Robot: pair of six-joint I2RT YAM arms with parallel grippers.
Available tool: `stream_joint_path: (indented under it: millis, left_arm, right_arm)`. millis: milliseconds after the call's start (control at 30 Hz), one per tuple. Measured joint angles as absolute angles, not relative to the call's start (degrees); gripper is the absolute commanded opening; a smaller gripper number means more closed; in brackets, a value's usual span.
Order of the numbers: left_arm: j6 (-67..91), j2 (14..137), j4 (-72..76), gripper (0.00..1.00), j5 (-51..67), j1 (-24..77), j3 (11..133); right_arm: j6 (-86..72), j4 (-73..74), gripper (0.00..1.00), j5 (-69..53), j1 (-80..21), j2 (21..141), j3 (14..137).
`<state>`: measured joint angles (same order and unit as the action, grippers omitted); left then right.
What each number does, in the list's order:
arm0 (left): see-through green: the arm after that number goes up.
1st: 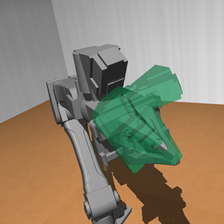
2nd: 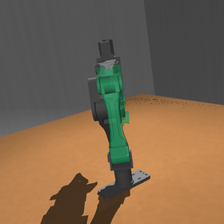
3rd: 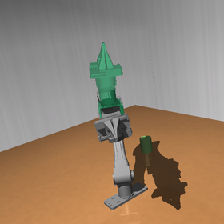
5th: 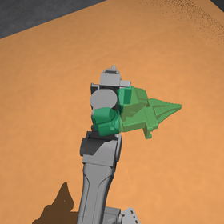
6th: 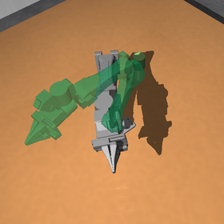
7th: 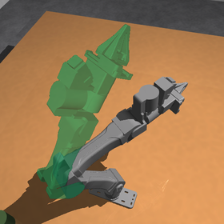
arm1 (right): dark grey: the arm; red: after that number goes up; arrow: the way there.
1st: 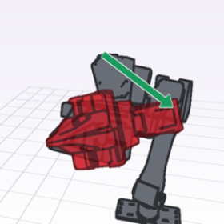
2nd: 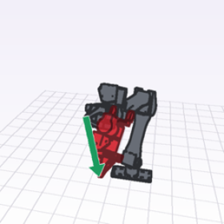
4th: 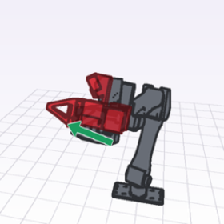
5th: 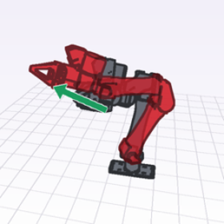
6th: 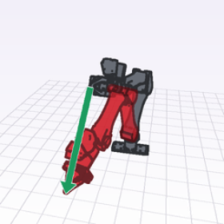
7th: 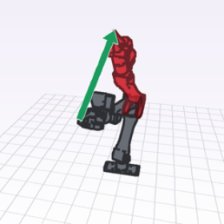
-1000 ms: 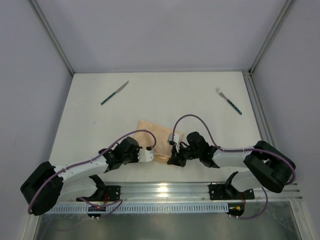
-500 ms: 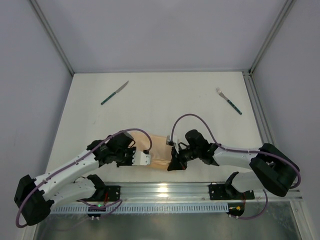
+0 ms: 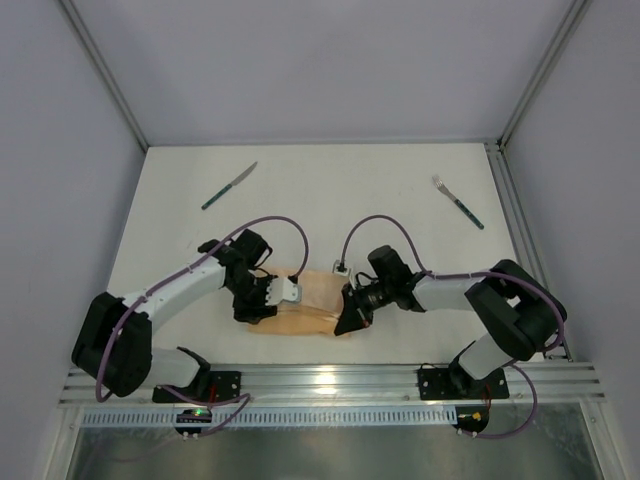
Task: Fold the napkin into a case and place the utensils inside
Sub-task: Fold the lower triangle-folded napkin at the center of the board.
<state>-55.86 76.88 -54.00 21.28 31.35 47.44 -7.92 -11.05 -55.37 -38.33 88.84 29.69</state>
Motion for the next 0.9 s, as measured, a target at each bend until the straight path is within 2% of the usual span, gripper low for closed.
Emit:
stream_joint_path:
  millis: [133, 300, 367, 400, 467, 733, 833, 900]
  left_arm:
    - [-56.0, 77.4, -53.6, 0.6, 22.8, 30.2, 46.7]
    - [-54.7, 77.2, -52.6, 0.59, 24.3, 30.2, 45.6]
    - [-53.1, 77.2, -50.8, 0.41, 24.0, 30.2, 44.9]
    - [-51.8, 77.4, -49.8, 0.2, 24.0, 30.2, 44.6]
    - [-49.0, 77.9, -48.2, 0.09, 23.6, 30.2, 44.4]
    - [-46.3, 77.6, -46.0, 0.08, 23.4, 30.2, 42.7]
    - [-45.1, 76.2, -46.0, 0.0, 23.0, 30.2, 42.3]
    - [-44.4, 75.3, -45.5, 0.0, 22.5, 29.8, 42.3]
  right_arm:
    - [-8.2, -11.0, 0.04, -55.9, -36.7, 88.9, 29.7]
    - [-9.3, -11.6, 0.04, -55.9, -35.2, 89.7, 29.7]
    - [-9.4, -11.6, 0.04, -55.8, -35.2, 90.3, 29.7]
    - [-9.3, -11.5, 0.04, -55.7, -35.2, 90.5, 29.7]
    - [-9.1, -11.0, 0.04, -55.5, -35.2, 90.5, 29.8]
    - [-8.1, -9.0, 0.04, -54.1, -35.2, 90.5, 30.3]
    - [-7.6, -8.1, 0.04, -53.7, -35.2, 90.8, 30.9]
    - [-7.2, -7.4, 0.04, -53.0, -35.2, 91.0, 31.5]
